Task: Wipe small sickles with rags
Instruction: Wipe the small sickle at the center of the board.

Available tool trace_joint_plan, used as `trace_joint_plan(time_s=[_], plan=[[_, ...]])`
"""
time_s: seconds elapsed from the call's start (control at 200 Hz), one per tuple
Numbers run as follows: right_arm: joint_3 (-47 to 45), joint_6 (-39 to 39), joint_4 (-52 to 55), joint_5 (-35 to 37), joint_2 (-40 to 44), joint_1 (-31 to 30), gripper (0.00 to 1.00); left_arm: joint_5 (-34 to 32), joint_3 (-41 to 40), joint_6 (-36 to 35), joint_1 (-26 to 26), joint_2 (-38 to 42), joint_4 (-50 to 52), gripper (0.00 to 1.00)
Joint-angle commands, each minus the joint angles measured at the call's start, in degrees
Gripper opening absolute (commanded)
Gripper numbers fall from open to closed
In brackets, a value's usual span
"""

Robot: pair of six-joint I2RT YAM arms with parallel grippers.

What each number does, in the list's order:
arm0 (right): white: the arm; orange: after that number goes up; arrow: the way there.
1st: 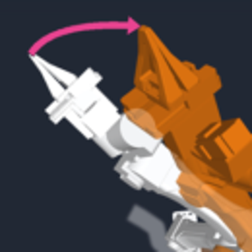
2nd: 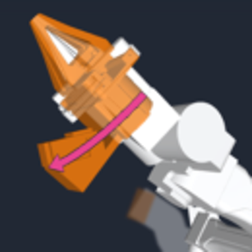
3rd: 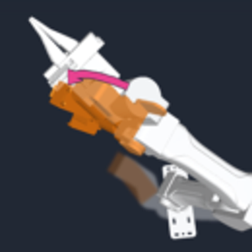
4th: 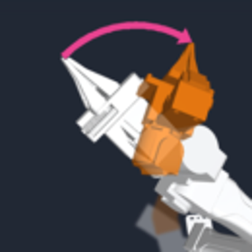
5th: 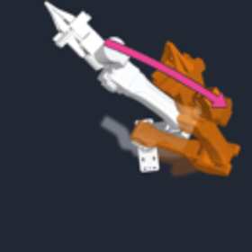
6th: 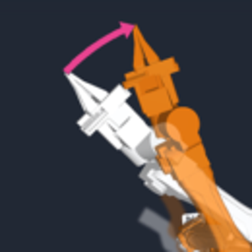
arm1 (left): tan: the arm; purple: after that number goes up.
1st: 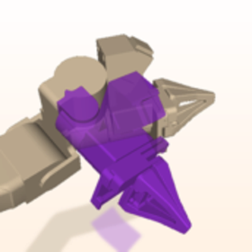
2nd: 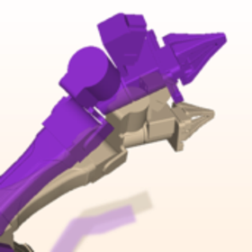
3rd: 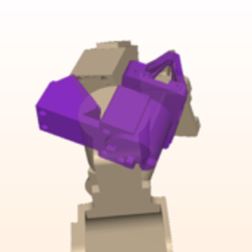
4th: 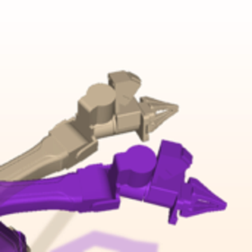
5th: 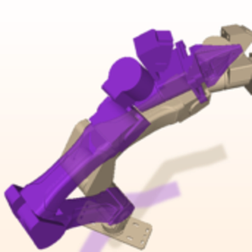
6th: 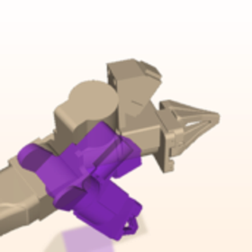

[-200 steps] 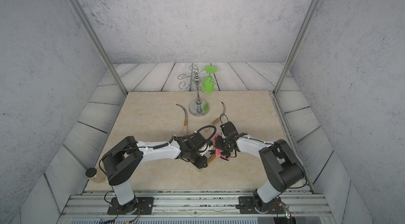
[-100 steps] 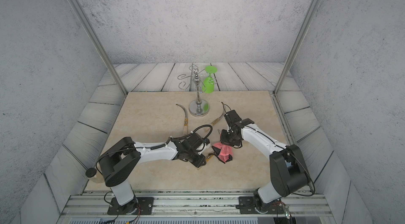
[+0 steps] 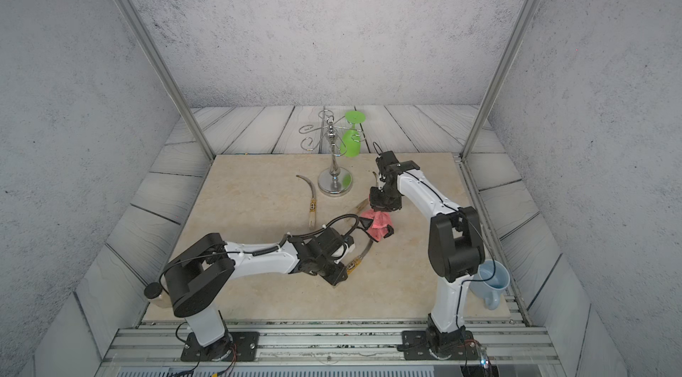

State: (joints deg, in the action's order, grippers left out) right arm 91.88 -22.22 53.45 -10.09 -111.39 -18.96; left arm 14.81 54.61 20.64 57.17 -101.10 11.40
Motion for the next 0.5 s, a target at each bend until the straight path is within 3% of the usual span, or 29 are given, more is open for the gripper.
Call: trace_joint_plan(time_s=[0.0, 0.215, 0.495], plan=[[1.3, 1.6, 1.9, 1.7, -5.7, 0.0, 0.15, -1.1, -1.0, 0.0, 0.6, 1.8, 1.2, 0.0], [3.8, 3.4, 1.3, 0.9, -14.9, -0.2, 0.15, -1.4, -1.4, -0.6, 0.9, 2.1, 1.3, 0.0], [-4.6, 4.6, -0.9, -0.6, -13.9, -1.2, 0.15, -3.1, 0.0, -0.2, 0.9, 0.5, 1.6, 0.0]])
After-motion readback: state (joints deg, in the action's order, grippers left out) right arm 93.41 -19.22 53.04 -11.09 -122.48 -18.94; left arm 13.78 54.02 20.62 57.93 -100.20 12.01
